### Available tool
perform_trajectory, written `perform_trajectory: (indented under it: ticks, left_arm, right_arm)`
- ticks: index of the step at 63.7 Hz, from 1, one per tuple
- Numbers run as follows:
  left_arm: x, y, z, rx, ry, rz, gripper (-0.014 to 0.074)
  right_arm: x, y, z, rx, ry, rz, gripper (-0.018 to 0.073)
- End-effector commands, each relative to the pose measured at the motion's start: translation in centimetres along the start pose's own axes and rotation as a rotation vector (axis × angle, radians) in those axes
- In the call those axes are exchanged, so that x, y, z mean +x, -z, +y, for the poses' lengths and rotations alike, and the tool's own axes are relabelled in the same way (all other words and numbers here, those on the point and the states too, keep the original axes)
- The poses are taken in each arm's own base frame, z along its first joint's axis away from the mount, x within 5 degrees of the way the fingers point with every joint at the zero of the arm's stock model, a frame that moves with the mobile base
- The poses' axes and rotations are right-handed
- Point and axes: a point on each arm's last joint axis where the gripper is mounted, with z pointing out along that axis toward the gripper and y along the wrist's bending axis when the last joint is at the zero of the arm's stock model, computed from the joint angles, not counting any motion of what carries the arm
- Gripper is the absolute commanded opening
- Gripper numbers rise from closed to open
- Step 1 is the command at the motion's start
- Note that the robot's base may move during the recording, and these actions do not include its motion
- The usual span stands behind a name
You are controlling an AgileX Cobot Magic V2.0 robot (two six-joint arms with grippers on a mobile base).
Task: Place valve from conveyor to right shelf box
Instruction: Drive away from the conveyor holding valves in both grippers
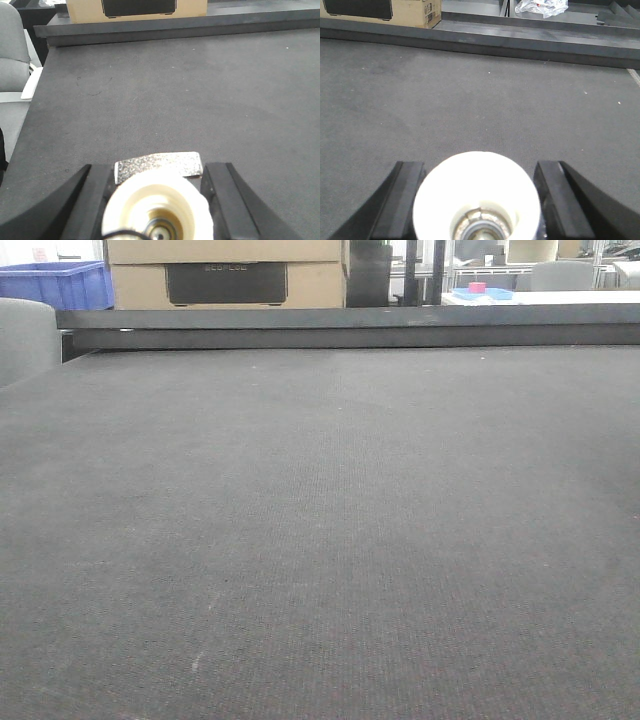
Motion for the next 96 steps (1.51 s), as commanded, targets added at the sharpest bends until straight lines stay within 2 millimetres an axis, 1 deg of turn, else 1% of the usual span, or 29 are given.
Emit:
perform_trajectory:
  ticks: [1,30,96]
  left_arm:
    - [-0.63,0.5,-0.08,0.004,0.005,-0.068,-0.0111]
    - [-0.89,0.53,-0.06,0.003,0.005,-0.097,-0.0111]
    - [-0.89,0.53,-0.06,0.003,0.005,-0.097,-0.0111]
  right_arm:
    - [-1.11,0.68,-0.09,0.019,0.009,-0.1,-0.0153]
    - [-1.11,0.68,-0.09,0.019,0.009,-0.1,-0.0153]
    - [-1.1,0.55,-0.11,0.019,0.009,-0.096,-0.0153]
